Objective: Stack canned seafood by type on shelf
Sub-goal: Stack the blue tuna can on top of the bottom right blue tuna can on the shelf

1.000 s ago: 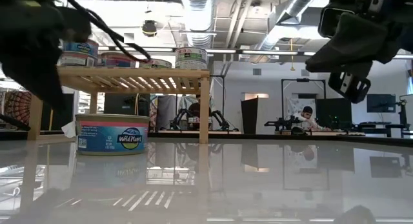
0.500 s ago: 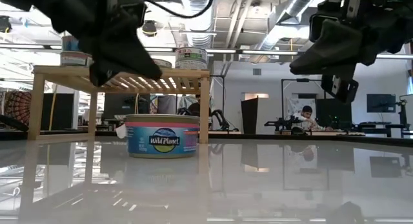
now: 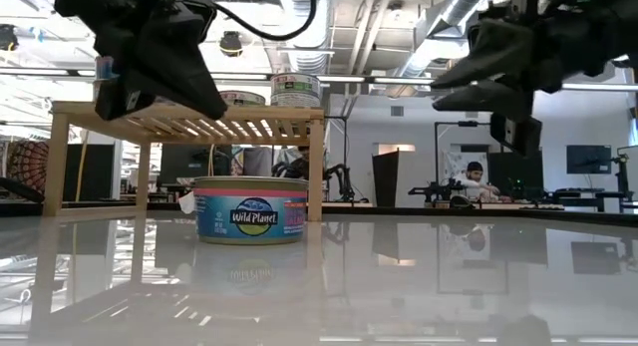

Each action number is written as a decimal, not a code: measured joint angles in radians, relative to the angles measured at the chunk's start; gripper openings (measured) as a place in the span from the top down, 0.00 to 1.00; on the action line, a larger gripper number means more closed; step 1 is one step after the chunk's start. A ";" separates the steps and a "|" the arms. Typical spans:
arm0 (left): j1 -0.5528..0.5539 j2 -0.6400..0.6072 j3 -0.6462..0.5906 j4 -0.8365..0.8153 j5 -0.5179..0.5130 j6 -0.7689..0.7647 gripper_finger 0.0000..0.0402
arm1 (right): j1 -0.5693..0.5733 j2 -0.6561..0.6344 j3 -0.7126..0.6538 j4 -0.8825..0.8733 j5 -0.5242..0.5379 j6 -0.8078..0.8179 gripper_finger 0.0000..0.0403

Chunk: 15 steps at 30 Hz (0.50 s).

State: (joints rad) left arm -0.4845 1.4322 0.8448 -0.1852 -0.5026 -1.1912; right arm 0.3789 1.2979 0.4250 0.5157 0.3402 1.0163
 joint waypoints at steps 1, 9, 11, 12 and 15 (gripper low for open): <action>-0.009 0.000 0.000 0.000 0.000 0.003 1.00 | -0.004 0.000 0.008 -0.001 0.000 -0.007 0.72; -0.041 0.000 0.000 0.016 0.000 0.071 1.00 | -0.024 0.030 0.108 0.007 0.011 -0.176 0.52; -0.035 0.000 0.000 0.013 0.000 0.080 1.00 | -0.028 0.078 0.150 0.002 0.011 -0.217 0.51; -0.032 0.000 0.000 0.008 0.001 0.065 1.00 | -0.029 0.108 0.177 0.004 0.012 -0.235 0.51; -0.019 0.000 0.000 -0.012 0.000 0.029 1.00 | -0.028 0.192 0.252 -0.003 0.010 -0.263 0.51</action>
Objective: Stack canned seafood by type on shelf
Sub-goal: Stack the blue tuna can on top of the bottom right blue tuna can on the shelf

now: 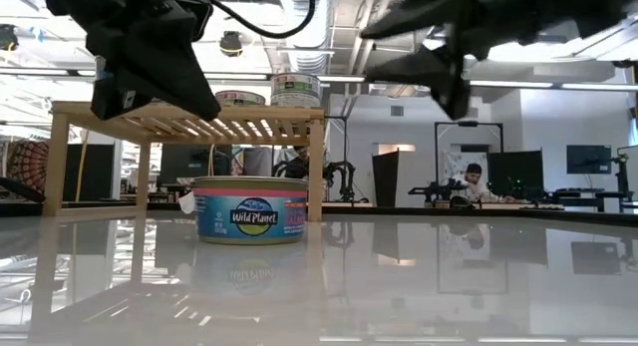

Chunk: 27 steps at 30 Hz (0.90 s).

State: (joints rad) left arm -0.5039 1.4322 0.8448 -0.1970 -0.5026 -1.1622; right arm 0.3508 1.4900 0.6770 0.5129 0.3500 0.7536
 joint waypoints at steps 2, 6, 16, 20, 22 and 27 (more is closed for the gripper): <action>0.000 0.000 0.000 -0.001 0.012 0.001 1.00 | 0.000 0.041 0.047 0.001 -0.008 -0.003 0.52; 0.000 0.000 0.000 -0.009 0.073 0.024 1.00 | -0.006 0.086 0.104 -0.011 -0.053 -0.053 0.53; 0.001 0.000 0.000 0.069 0.024 0.057 1.00 | -0.028 0.093 0.123 -0.014 -0.073 -0.097 0.53; 0.001 0.000 0.000 0.126 -0.039 0.059 0.99 | -0.027 0.093 0.123 -0.030 -0.074 -0.098 0.53; 0.001 0.000 0.000 0.149 -0.075 0.049 0.97 | -0.027 0.093 0.122 -0.040 -0.074 -0.100 0.53; 0.001 0.000 0.000 0.173 -0.128 0.042 0.89 | -0.025 0.093 0.122 -0.039 -0.082 -0.100 0.53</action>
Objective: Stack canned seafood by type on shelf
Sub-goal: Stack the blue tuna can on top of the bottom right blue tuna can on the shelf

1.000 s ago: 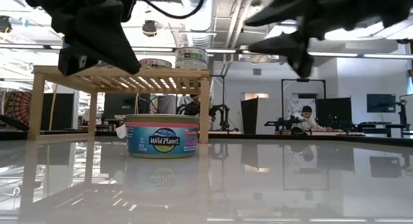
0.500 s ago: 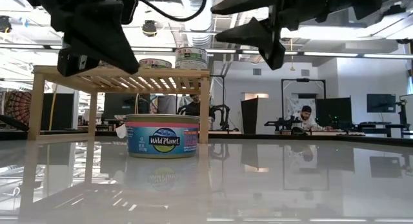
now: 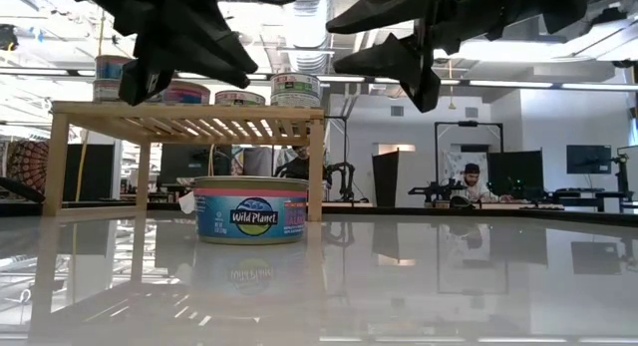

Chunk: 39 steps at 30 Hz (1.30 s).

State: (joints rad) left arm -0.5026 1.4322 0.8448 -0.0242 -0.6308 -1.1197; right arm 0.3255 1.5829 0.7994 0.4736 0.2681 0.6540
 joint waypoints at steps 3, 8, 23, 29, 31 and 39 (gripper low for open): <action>0.000 0.000 0.000 -0.002 -0.001 -0.003 0.80 | 0.002 0.000 0.000 -0.001 -0.009 0.000 0.53; 0.000 0.000 0.000 -0.021 -0.003 -0.025 0.60 | 0.003 0.000 0.000 -0.005 -0.011 0.000 0.53; 0.000 0.000 0.000 -0.080 0.025 -0.121 0.10 | -0.001 0.017 -0.001 -0.040 0.011 0.073 0.53; -0.048 0.011 -0.001 -0.106 0.024 -0.176 0.09 | -0.008 0.087 -0.001 -0.036 0.022 0.218 0.53; -0.069 0.012 -0.001 -0.117 0.009 -0.208 0.09 | -0.008 0.115 -0.001 -0.040 0.017 0.268 0.53; -0.159 0.083 -0.002 -0.161 -0.133 -0.415 0.09 | -0.042 0.185 0.075 -0.128 -0.089 0.318 0.55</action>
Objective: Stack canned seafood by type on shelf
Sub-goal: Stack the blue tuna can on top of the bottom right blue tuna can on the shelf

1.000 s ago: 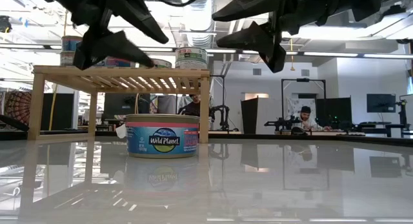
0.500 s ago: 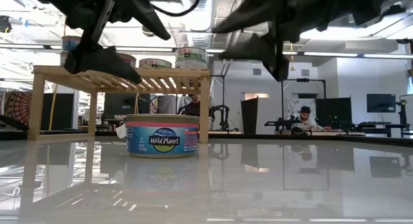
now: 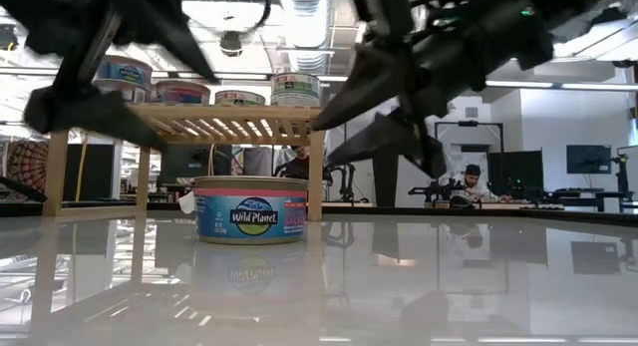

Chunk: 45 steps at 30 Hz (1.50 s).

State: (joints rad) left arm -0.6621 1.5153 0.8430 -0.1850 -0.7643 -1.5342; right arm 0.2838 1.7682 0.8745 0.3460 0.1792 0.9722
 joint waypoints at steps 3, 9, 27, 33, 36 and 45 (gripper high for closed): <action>-0.007 0.048 0.002 0.024 0.000 -0.068 0.09 | -0.007 0.031 0.077 -0.145 -0.013 0.000 0.55; 0.003 0.108 0.000 0.016 0.034 -0.153 0.09 | -0.019 0.073 0.167 -0.254 -0.029 -0.018 0.55; 0.042 0.116 0.001 0.029 0.132 -0.142 0.09 | -0.064 0.137 0.170 -0.171 -0.150 0.052 0.66; 0.042 0.116 0.001 0.031 0.132 -0.150 0.09 | -0.064 0.138 0.168 -0.172 -0.151 0.051 0.75; 0.042 0.116 0.001 0.054 0.140 -0.151 0.09 | -0.065 0.138 0.168 -0.179 -0.151 0.048 0.79; 0.054 0.115 0.001 0.106 0.159 -0.310 0.09 | -0.070 0.137 0.169 -0.191 -0.150 0.048 0.89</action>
State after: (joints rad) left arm -0.6077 1.6306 0.8440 -0.0794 -0.6056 -1.8445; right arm 0.2138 1.9049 1.0439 0.1550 0.0288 1.0203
